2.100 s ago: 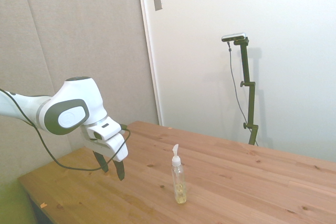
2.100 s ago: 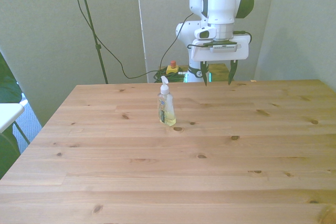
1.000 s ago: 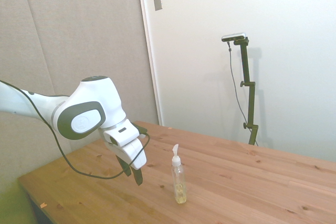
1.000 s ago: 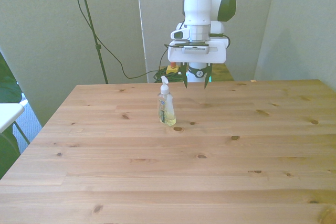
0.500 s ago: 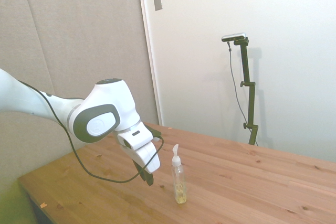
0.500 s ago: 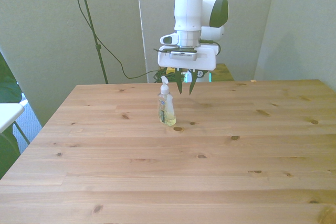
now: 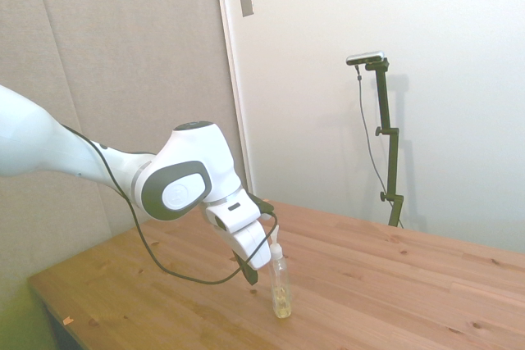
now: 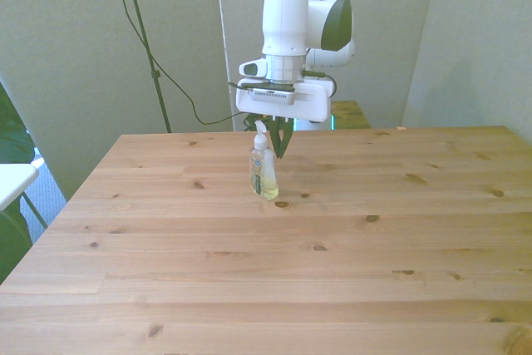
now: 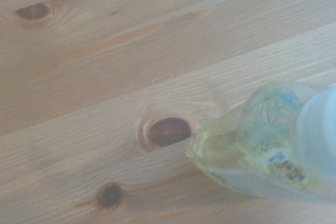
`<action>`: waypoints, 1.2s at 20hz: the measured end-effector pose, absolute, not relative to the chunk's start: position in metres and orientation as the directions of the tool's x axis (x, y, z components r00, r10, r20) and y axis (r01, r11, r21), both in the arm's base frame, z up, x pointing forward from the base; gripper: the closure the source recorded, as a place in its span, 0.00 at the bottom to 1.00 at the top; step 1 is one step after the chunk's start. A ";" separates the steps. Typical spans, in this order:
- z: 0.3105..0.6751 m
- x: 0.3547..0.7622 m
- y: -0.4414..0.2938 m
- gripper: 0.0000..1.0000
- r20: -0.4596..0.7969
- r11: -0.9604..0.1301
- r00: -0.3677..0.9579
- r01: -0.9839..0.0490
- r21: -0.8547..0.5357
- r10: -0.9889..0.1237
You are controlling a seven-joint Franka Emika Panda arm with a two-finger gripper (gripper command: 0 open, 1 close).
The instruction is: Knock down the sanitizer
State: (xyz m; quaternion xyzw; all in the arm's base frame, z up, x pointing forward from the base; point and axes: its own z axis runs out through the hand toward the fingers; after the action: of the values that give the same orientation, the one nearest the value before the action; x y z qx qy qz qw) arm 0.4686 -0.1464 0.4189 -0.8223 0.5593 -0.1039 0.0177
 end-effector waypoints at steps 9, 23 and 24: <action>0.432 0.491 -0.205 1.00 0.168 -0.282 0.252 -0.941 -0.186 -0.953; 0.416 0.550 -0.257 1.00 0.148 -0.198 0.164 -0.945 -0.259 -0.975; 0.415 0.552 -0.258 1.00 0.144 -0.195 0.161 -0.945 -0.262 -0.976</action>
State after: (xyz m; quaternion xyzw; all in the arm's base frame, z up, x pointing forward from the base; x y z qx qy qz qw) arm 0.5521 -0.2584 0.4153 -0.7600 0.6321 -0.1408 0.0555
